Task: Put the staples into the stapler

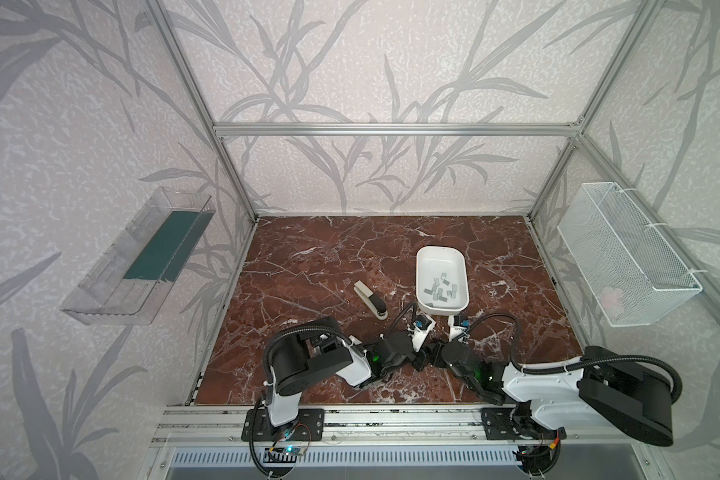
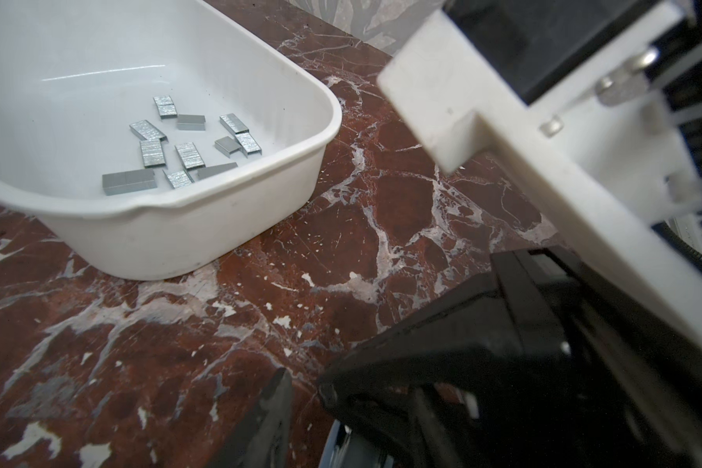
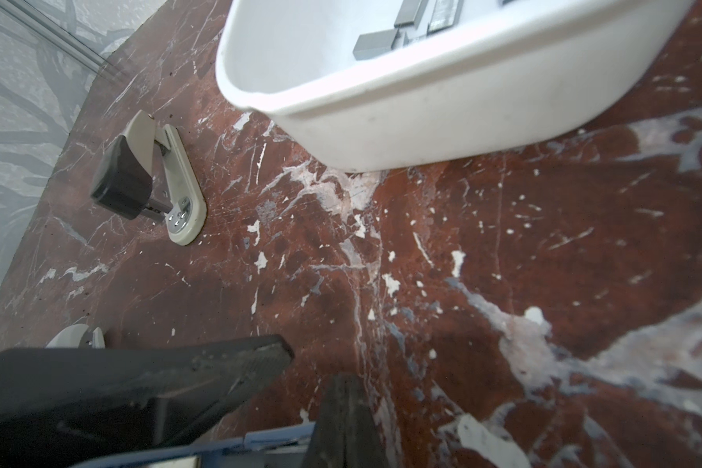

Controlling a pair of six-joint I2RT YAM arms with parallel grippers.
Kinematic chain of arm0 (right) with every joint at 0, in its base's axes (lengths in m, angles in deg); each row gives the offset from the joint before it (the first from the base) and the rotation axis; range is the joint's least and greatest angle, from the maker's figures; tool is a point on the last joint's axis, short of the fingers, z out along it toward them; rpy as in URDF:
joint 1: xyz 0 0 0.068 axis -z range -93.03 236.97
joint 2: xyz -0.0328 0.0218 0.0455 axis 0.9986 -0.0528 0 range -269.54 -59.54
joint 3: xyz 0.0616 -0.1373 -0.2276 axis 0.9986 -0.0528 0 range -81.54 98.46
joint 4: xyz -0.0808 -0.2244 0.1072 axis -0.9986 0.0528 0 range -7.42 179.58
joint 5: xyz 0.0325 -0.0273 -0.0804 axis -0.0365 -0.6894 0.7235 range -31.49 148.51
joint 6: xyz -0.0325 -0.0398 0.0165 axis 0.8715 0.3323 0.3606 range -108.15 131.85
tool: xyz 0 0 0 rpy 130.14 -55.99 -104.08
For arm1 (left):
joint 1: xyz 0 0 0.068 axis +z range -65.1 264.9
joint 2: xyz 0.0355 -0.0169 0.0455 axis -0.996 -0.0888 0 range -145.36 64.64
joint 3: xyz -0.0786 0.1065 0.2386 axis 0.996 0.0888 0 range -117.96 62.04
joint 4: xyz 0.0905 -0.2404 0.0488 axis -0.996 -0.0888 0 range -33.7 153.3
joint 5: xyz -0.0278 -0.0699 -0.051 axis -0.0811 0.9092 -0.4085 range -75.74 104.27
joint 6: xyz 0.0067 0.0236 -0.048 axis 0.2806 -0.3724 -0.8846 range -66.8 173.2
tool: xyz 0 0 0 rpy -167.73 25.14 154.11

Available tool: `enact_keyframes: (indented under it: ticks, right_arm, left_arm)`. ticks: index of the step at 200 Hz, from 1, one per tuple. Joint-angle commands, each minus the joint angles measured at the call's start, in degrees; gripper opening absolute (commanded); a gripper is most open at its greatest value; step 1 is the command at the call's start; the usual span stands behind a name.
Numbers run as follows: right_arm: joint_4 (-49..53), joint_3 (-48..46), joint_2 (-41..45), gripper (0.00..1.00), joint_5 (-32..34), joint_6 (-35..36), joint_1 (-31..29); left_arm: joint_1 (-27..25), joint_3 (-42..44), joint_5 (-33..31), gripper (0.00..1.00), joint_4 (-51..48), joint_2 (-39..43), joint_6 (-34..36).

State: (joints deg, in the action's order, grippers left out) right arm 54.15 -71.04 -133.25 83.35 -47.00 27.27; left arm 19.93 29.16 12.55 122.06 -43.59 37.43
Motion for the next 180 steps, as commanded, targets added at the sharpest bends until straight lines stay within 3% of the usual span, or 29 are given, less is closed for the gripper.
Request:
enact_keyframes:
  ticks: [1,36,76,107,131,168,180]
  right_arm:
    - [-1.53,-0.09,-0.06,0.02,-6.12,-2.53,-2.55]
    - [-0.13,2.18,-1.55,0.03,-4.77,-1.98,-4.55]
    - [5.35,2.59,3.11,0.17,-3.63,0.55,-4.55]
    - [9.87,3.11,7.22,0.29,-2.53,2.45,-4.55]
    - [13.77,3.69,10.16,0.34,-1.4,3.19,-4.54]
    - [17.84,3.33,15.45,0.39,-0.29,6.46,-4.49]
    - [18.73,2.51,18.11,0.42,0.52,8.02,-4.55]
  left_arm:
    - [-0.52,-3.39,1.7,0.48,1.9,-1.88,-1.06]
    - [0.94,-3.31,3.13,0.48,2.44,-1.75,-1.62]
    - [10.29,3.71,19.02,0.54,12.72,-2.51,-3.84]
    - [10.81,3.28,16.46,0.54,3.32,0.54,1.67]
    - [10.98,4.62,14.04,0.55,5.35,1.55,1.97]
    - [11.49,0.41,12.99,0.29,-2.42,2.13,5.45]
    - [11.94,-0.44,12.27,0.25,-3.56,2.27,6.34]
